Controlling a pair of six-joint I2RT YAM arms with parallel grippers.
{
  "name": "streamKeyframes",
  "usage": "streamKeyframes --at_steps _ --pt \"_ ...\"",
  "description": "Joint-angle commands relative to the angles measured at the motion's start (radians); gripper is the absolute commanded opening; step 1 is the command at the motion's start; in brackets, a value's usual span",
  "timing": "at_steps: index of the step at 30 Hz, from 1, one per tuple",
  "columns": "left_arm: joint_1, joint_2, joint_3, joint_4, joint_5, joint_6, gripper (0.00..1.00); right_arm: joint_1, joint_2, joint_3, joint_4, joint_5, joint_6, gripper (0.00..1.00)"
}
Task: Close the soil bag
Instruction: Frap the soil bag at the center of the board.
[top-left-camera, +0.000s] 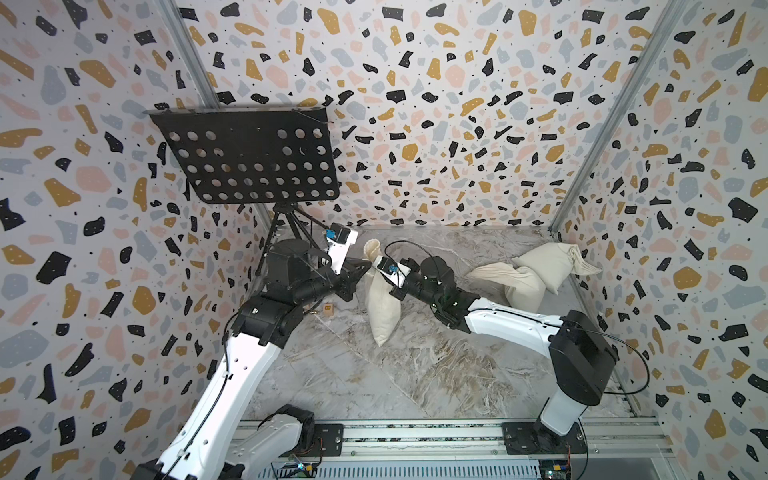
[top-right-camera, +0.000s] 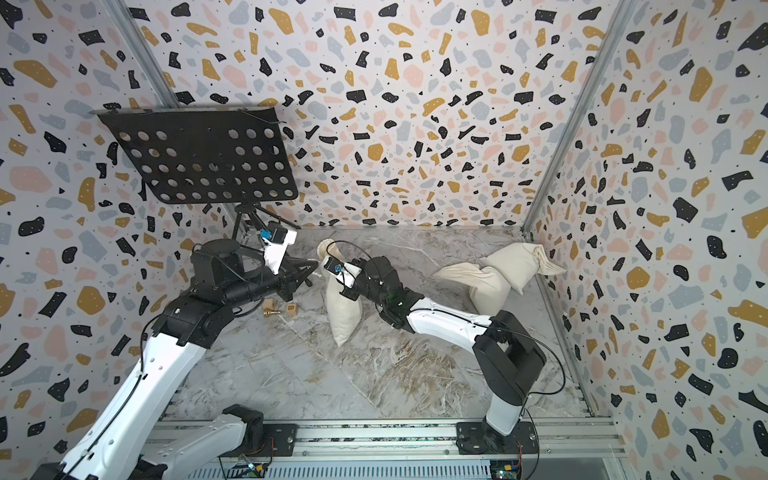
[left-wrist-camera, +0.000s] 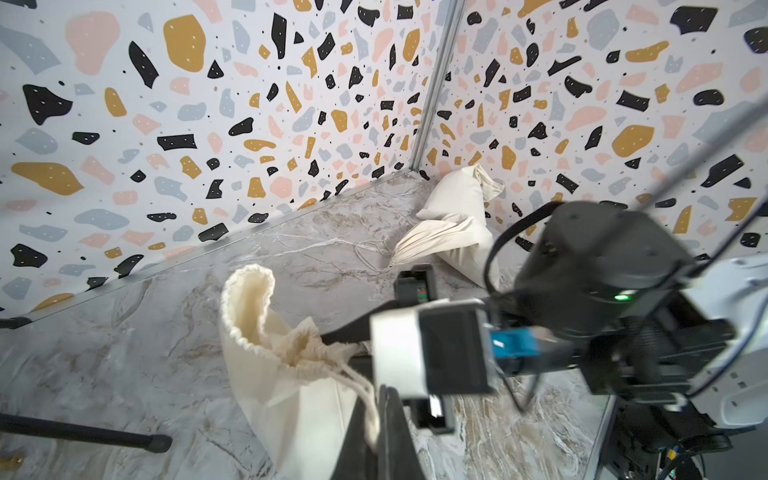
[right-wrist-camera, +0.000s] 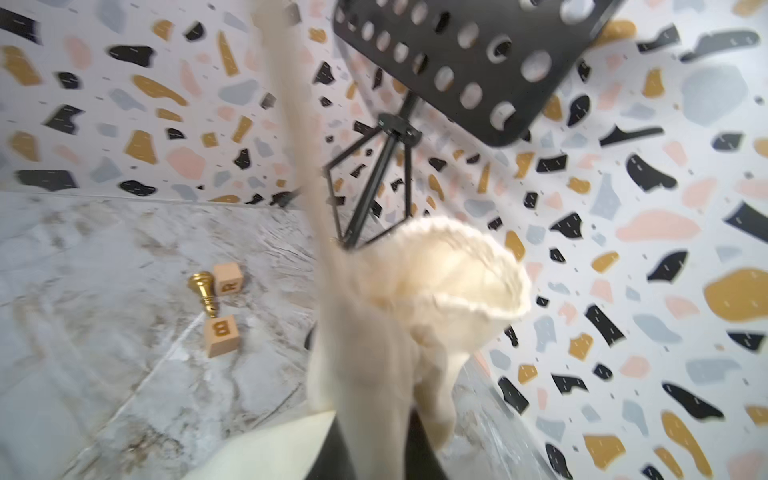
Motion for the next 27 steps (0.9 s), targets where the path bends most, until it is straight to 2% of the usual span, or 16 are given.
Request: streamKeyframes --at_steps 1,5,9,12,15,18,21,22,23,27 --pt "-0.012 -0.093 0.03 0.209 0.088 -0.072 0.0 -0.098 0.055 -0.07 0.011 0.288 0.091 0.16" --pt "-0.011 -0.103 0.037 0.234 0.123 -0.124 0.0 -0.166 0.02 -0.1 -0.022 0.373 0.084 0.18" --pt "-0.012 -0.119 0.007 0.252 0.11 -0.13 0.0 -0.238 -0.067 -0.149 -0.062 0.37 0.067 0.11" --pt "-0.012 -0.105 -0.046 0.291 0.114 -0.16 0.0 -0.258 -0.105 -0.181 -0.1 0.373 0.021 0.12" --pt "-0.012 -0.075 -0.125 0.386 0.165 -0.23 0.0 -0.259 -0.121 -0.226 -0.117 0.259 -0.023 0.16" --pt "-0.013 -0.015 -0.16 0.365 0.151 -0.235 0.0 -0.258 -0.133 -0.291 -0.07 0.165 0.021 0.2" --pt "-0.011 0.08 -0.151 0.281 0.125 -0.232 0.0 -0.259 -0.127 -0.326 -0.019 0.11 0.046 0.29" --pt "-0.012 0.111 -0.139 0.244 0.134 -0.23 0.0 -0.257 -0.127 -0.327 -0.023 0.082 0.049 0.34" --pt "-0.012 0.144 -0.122 0.209 0.147 -0.228 0.0 -0.255 -0.134 -0.322 -0.044 0.009 0.047 0.4" --pt "-0.012 0.172 -0.101 0.168 0.154 -0.217 0.0 -0.22 -0.207 -0.298 -0.111 -0.122 0.026 0.58"
